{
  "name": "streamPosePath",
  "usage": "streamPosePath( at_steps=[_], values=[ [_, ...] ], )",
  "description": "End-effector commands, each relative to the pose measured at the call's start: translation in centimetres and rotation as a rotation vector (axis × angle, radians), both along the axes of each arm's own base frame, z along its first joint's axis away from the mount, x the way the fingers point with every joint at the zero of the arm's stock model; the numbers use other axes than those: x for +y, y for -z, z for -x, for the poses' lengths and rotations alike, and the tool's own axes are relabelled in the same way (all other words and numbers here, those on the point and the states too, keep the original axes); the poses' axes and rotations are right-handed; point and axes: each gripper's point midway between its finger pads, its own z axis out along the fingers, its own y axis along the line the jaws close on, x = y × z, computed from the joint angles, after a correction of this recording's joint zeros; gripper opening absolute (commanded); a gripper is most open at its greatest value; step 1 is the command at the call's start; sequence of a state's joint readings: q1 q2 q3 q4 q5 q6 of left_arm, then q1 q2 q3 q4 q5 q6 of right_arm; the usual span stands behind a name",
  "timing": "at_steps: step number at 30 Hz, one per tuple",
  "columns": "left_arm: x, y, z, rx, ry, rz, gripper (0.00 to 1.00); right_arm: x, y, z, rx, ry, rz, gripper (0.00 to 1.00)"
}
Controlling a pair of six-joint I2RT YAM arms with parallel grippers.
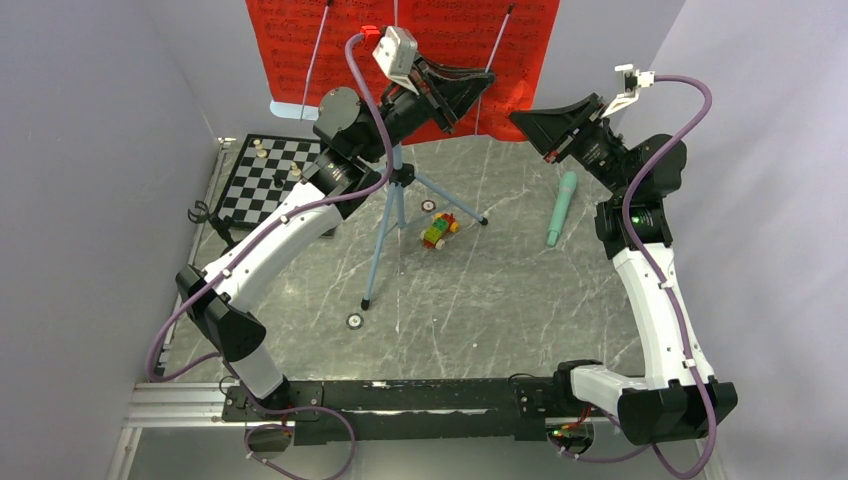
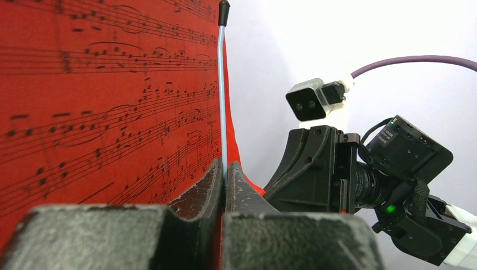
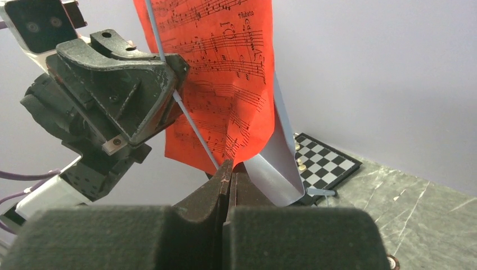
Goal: Pack up the instrument practice props
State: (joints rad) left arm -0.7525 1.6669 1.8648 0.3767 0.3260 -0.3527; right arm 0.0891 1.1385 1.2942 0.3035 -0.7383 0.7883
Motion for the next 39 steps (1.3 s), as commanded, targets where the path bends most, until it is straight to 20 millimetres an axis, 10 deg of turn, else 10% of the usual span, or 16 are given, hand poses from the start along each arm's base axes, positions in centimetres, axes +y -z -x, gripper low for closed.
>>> streamPosePath(
  at_steps=[1, 21, 29, 39],
  values=[
    [1.4, -3.3, 2.3, -0.080, 0.027, 0.072, 0.00, -0.2, -1.5, 1.1, -0.045, 0.022, 0.010, 0.00],
    [3.2, -3.3, 3.3, -0.094, -0.007, 0.094, 0.00, -5.4, -4.6, 5.5, -0.126, 0.379, 0.081, 0.00],
    [4.6, -2.9, 3.9, -0.090, -0.039, 0.124, 0.00, -9.1, -6.0, 9.9, -0.202, 0.587, 0.010, 0.00],
    [5.2, -1.8, 3.0, -0.060, -0.094, 0.121, 0.03, -7.9, -6.7, 16.1, -0.371, 0.492, 0.022, 0.00]
  ],
)
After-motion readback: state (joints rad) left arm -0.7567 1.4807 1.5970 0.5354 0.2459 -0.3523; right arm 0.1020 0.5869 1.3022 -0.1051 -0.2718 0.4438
